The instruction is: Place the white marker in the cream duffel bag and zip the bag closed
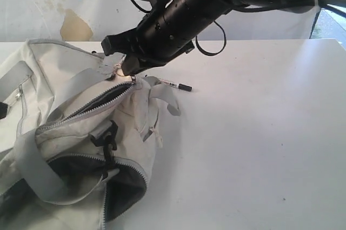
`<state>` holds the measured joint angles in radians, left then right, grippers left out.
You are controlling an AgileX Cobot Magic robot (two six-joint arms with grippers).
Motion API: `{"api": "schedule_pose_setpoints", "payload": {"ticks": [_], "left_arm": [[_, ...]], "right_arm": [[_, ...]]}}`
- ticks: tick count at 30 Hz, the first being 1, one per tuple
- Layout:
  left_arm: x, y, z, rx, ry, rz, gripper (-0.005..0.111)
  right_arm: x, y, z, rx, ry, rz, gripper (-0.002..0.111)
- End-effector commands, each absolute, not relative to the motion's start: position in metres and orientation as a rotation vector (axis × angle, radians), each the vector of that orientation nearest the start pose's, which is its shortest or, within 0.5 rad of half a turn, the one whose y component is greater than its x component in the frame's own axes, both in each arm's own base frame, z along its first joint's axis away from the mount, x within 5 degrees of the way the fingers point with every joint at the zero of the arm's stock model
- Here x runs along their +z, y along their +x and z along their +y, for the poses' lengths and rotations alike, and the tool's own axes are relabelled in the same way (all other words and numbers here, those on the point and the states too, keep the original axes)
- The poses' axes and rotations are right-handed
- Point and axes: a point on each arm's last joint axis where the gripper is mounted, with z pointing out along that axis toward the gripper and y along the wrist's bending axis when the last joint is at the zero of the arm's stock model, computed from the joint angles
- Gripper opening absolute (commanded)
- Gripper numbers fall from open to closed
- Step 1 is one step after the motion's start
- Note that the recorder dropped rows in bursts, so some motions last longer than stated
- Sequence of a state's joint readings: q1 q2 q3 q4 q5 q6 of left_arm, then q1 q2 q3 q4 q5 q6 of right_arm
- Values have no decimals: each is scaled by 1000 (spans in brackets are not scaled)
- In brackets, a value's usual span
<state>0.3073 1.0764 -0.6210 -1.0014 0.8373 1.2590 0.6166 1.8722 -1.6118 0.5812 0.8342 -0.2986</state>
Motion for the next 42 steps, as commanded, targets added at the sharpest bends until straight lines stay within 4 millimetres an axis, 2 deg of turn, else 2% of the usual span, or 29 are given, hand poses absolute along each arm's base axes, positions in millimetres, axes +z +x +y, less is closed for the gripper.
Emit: {"api": "schedule_pose_setpoints", "payload": {"ticks": [1,3,8,13,18,21,31,33,35,36,37,42], "left_arm": [[284,193,-16,-676,504,1997,74],[290,194,-19,-686,550,1910,74],[290,190,-26,-778,576,1862,74],[277,193,-46,-741,633,1882,74],[271,200,-66,-836,627,1876,74],[257,209,-79,-865,617,1931,74],[227,233,-91,-858,559,1989,72],[226,231,-96,-892,623,1960,54],[224,231,-99,-910,636,1959,25],[223,230,-98,-897,655,1967,4],[222,229,-98,-884,693,1968,1],[217,226,-97,-831,780,1995,0]], "right_arm": [[311,319,280,1014,-775,2342,0],[314,318,283,1079,-749,2329,0],[315,317,284,1109,-746,2323,0],[315,317,284,1109,-746,2323,0],[315,317,284,1111,-750,2325,0],[315,317,284,1111,-750,2325,0],[315,318,284,1106,-740,2318,0],[315,318,284,1099,-748,2318,0],[315,318,283,1092,-754,2320,0],[314,317,283,1088,-758,2321,0],[314,318,282,1070,-769,2322,0],[306,321,276,932,-785,2375,0]]}}
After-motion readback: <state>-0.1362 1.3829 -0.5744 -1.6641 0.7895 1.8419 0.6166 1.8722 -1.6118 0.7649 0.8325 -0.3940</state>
